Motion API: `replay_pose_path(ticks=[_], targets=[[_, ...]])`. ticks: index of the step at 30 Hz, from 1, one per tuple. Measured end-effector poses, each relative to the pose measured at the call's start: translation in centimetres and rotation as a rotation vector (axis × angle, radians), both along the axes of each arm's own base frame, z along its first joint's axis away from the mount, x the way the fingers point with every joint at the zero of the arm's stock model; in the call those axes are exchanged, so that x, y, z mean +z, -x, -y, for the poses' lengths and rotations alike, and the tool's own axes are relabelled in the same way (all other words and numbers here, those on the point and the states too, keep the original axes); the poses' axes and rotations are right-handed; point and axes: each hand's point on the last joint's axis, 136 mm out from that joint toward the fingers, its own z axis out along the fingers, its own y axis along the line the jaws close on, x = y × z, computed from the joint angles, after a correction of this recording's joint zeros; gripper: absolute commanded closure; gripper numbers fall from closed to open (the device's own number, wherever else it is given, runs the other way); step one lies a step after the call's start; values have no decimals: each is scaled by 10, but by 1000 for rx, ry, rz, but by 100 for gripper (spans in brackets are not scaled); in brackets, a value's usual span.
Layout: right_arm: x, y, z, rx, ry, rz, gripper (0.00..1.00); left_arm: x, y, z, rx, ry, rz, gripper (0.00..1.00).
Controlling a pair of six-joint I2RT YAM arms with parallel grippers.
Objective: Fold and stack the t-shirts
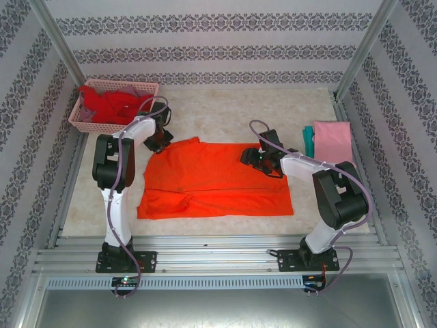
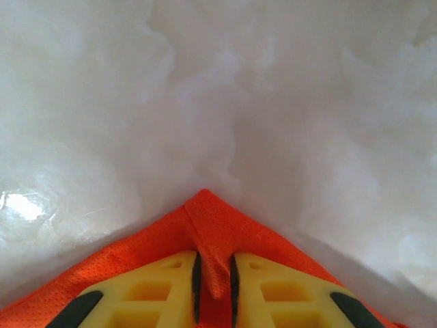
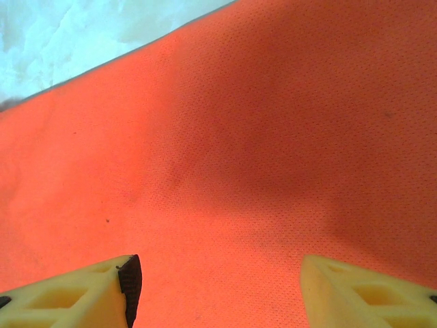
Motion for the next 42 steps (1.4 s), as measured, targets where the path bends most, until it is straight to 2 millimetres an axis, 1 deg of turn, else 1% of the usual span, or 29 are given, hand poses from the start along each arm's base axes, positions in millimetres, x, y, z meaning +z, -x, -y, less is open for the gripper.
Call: replay_pose_path(ticks=[4,6,9,12,16,18,21,26,35,39,42], targets=[[0,0,0,0,0,0,37,0,0,0,0,1,0,71],[0,0,0,0,0,0,37,0,0,0,0,1,1,69],[0,0,0,0,0,0,37,3,-1,0,0,-2,1,69],[0,0,0,0,0,1,37,11,-4,-1,0,-6,5,69],[0,0,0,0,0,1,37,32,-23,-2,-8,-12,60,70],[0,0,0,0,0,2,37,36,-29,-2,-17,-13,75,70],[-1,0,0,0,0,0,37,31,-30,-3,-29,-18,63,70],[-2,2,1,0,1,-4,37,8,-23,-6,-58,-48,-12,70],[-3,2,1,-2,1,-7,37,7,-27,-10,-100,-80,-31,70],[-3,2,1,-2,1,-7,37,7,-26,-11,-114,-92,-38,67],[-3,2,1,-2,1,-7,37,7,-24,-13,-134,-110,-48,66]])
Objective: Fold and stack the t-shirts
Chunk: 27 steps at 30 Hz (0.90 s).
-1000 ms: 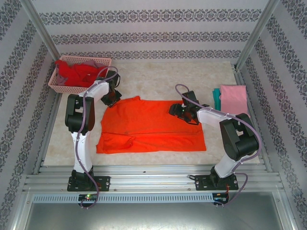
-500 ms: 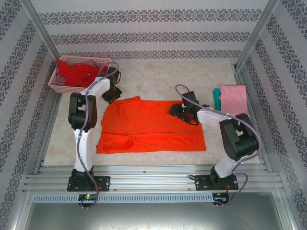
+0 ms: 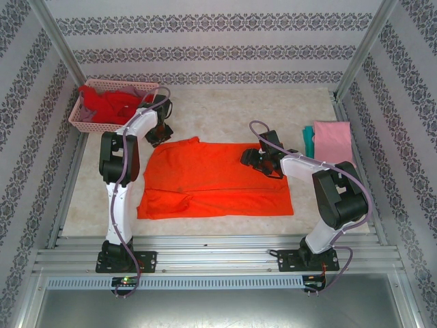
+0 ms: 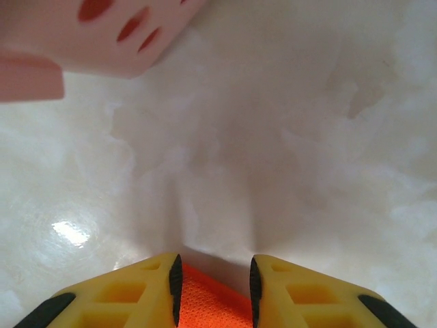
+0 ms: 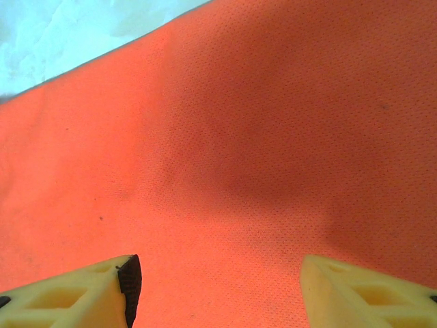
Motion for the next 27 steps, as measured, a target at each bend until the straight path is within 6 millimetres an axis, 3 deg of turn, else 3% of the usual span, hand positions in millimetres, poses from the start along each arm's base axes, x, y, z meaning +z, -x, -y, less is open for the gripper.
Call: replay_pose_path(ticks=[7,16,22,27], targets=[[-6,-1,-1,2,-2,-7,36,1,7,1,-67,-23,-21,64],[-7,-2,-2,4,-5,-6,37,7,16,23,-137,-20,-12,56],[-8,0,-3,8,-10,-8,37,29,6,26,-155,-21,47,59],[-8,0,-3,8,-10,-8,37,28,3,27,-157,-20,46,60]])
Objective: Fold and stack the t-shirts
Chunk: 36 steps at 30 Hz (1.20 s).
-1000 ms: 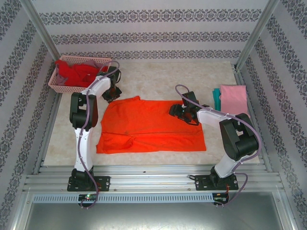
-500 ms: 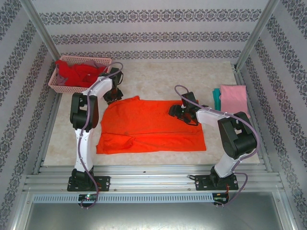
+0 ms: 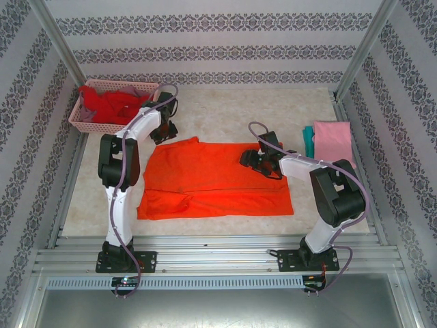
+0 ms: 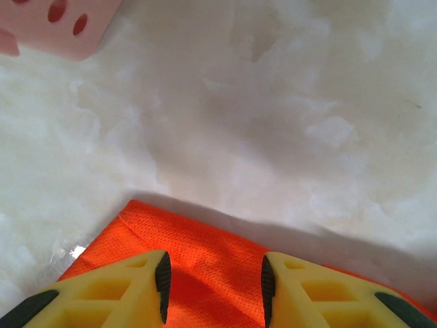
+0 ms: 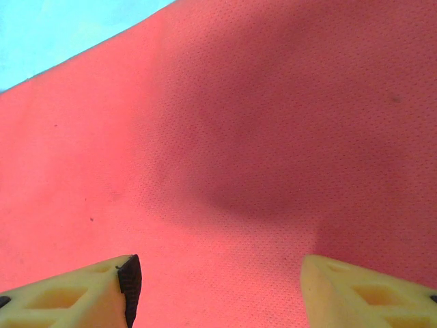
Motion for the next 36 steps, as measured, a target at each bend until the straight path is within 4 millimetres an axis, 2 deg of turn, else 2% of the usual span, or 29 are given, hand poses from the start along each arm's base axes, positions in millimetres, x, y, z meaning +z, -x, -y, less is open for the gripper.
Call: replay_pose_path(ticks=[8,12,18,22,27,31,36], targets=[[0,0,0,0,0,0,37,-34,7,0,-1,-15,-88,67],[0,0,0,0,0,0,37,-33,5,0,2,-14,-88,75],[0,0,0,0,0,0,37,-35,4,-1,11,-20,-96,95],[0,0,0,0,0,0,37,-34,4,-1,12,-20,-97,100],[0,-1,2,-5,1,-1,37,-33,4,-1,11,-20,-96,100],[6,-7,24,-54,40,9,37,-32,7,-1,11,-20,-97,100],[32,-39,79,-177,135,82,38,-29,17,-2,17,-17,-106,100]])
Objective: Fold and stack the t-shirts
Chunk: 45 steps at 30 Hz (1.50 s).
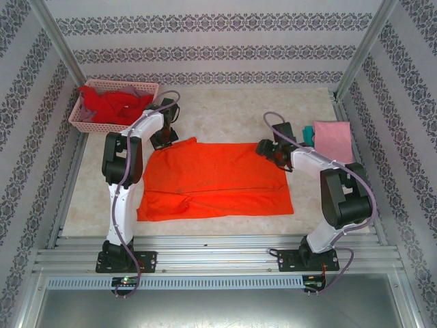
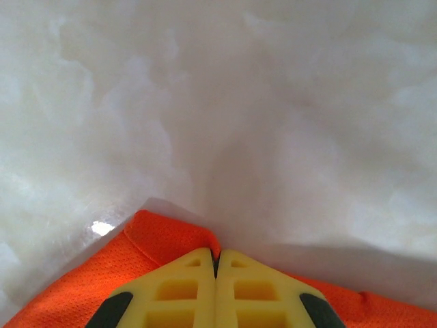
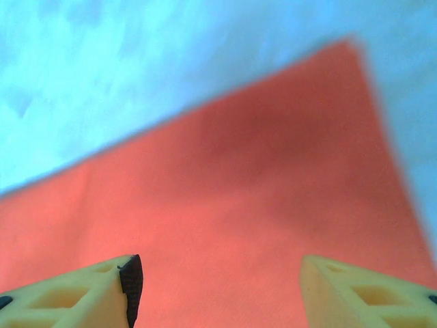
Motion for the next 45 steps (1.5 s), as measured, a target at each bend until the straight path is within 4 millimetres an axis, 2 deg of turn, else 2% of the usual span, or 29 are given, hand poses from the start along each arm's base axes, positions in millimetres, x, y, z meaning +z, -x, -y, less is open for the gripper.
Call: replay_pose_path(ticks=[3,6,9,13,20,21,23,25,28,33,39,45], targets=[[15,-17,30,-57,60,32,42,1,0,0,3,2,3,100],[21,-39,49,-86,104,45,50,0,0,1,4,5,4,100],[14,-56,56,-86,135,27,56,-2,2,1,3,6,0,100],[-4,-70,56,-70,155,-20,56,-2,2,1,3,9,-1,100],[-34,-73,56,-64,165,-99,56,-3,2,2,3,12,0,100],[-37,-73,56,-63,166,-107,57,-3,2,2,3,12,0,100],[-45,-72,56,-64,168,-124,65,-3,2,2,3,13,0,100],[-51,-71,57,-62,176,-139,66,-3,1,2,3,13,1,100],[-48,-74,57,-64,180,-134,68,-3,1,3,2,20,2,100],[-45,-84,57,-64,186,-122,76,-3,0,4,1,25,5,100],[-49,-80,58,-63,191,-144,99,-3,0,5,1,30,7,100],[-50,-80,58,-53,197,-142,100,-3,0,5,1,32,9,100]])
